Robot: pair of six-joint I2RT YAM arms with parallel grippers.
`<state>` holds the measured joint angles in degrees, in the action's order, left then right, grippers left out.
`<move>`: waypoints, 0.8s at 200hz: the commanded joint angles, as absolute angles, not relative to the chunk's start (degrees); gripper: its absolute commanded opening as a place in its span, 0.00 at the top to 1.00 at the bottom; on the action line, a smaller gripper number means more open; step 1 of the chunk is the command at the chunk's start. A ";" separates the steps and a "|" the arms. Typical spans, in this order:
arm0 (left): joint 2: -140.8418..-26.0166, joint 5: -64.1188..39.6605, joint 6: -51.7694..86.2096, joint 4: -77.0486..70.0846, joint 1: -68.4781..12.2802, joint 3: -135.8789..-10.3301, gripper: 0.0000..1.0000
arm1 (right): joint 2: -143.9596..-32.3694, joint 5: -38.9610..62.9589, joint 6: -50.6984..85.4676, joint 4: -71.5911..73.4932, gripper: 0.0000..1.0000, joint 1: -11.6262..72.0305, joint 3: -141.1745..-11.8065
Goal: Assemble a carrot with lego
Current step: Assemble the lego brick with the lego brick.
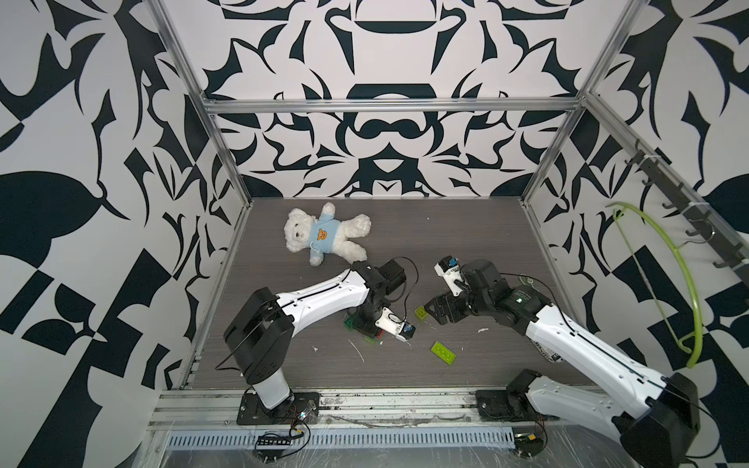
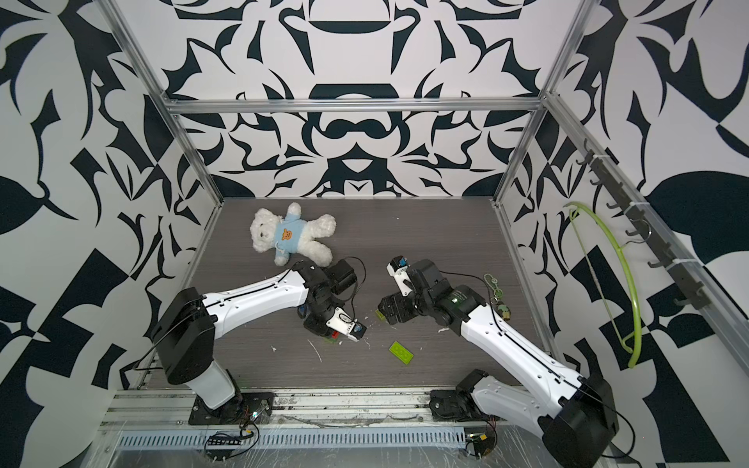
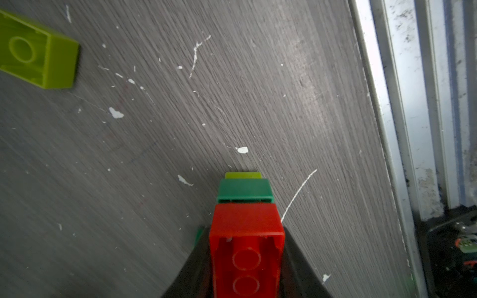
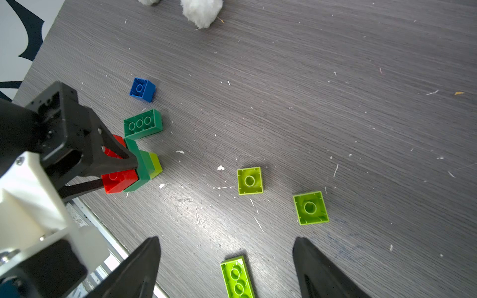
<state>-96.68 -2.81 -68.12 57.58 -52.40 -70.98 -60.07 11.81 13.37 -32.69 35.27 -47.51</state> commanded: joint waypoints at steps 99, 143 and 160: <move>-97.48 0.73 -70.83 59.80 -53.17 -69.96 1.00 | -60.38 13.01 14.16 -30.27 0.15 35.07 -47.32; -99.09 0.80 -70.31 59.32 -53.59 -69.77 1.00 | -60.73 13.10 14.15 -30.15 0.14 35.07 -47.37; -99.01 -1.55 -69.48 58.66 -53.61 -69.80 1.00 | -60.73 13.10 14.07 -30.19 0.14 35.09 -47.37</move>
<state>-96.84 -0.25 -70.02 57.87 -53.54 -70.98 -60.49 12.49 13.61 -31.83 35.27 -47.33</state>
